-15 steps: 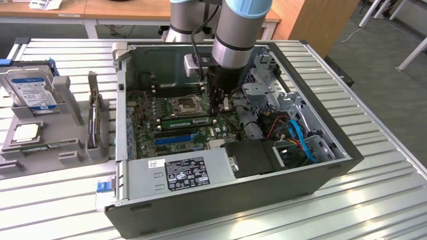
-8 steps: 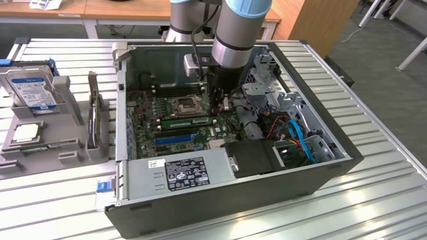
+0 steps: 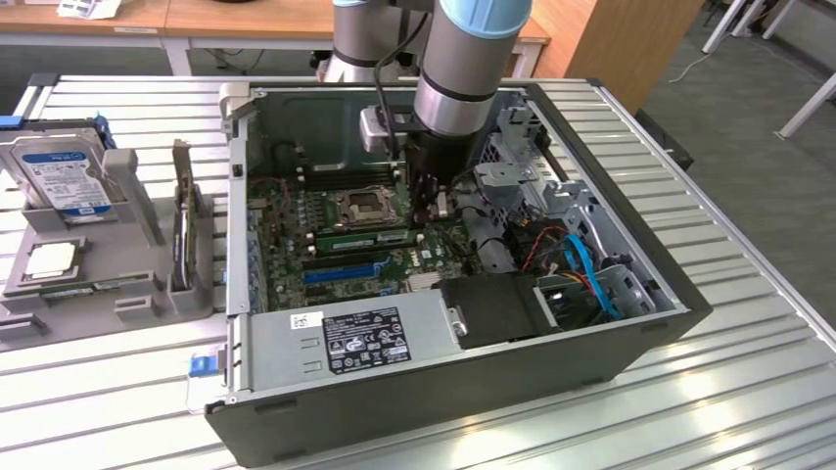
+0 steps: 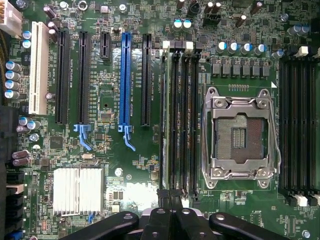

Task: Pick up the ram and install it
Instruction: 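Press down the ram until it locks into place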

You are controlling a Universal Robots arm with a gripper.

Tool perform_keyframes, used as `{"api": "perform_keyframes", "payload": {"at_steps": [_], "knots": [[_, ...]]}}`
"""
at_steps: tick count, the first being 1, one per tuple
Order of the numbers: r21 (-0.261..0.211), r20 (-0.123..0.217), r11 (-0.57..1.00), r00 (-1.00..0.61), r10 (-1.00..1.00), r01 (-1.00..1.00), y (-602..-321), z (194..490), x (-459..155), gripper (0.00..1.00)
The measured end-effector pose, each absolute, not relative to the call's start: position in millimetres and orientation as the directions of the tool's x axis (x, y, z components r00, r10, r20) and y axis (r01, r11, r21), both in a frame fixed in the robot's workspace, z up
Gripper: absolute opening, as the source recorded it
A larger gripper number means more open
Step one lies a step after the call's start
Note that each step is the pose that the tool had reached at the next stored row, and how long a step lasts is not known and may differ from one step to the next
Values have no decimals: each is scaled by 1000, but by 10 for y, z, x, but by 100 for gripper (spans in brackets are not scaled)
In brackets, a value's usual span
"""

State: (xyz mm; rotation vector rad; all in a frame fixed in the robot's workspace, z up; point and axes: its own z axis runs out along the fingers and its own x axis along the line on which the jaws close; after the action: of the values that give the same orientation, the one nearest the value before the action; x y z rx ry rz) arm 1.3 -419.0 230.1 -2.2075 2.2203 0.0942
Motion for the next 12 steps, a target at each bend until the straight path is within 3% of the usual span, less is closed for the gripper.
{"api": "perform_keyframes", "payload": {"at_steps": [12], "knots": [[36,-49,5,-7,-999,-999,-4190,2274,13,10]]}}
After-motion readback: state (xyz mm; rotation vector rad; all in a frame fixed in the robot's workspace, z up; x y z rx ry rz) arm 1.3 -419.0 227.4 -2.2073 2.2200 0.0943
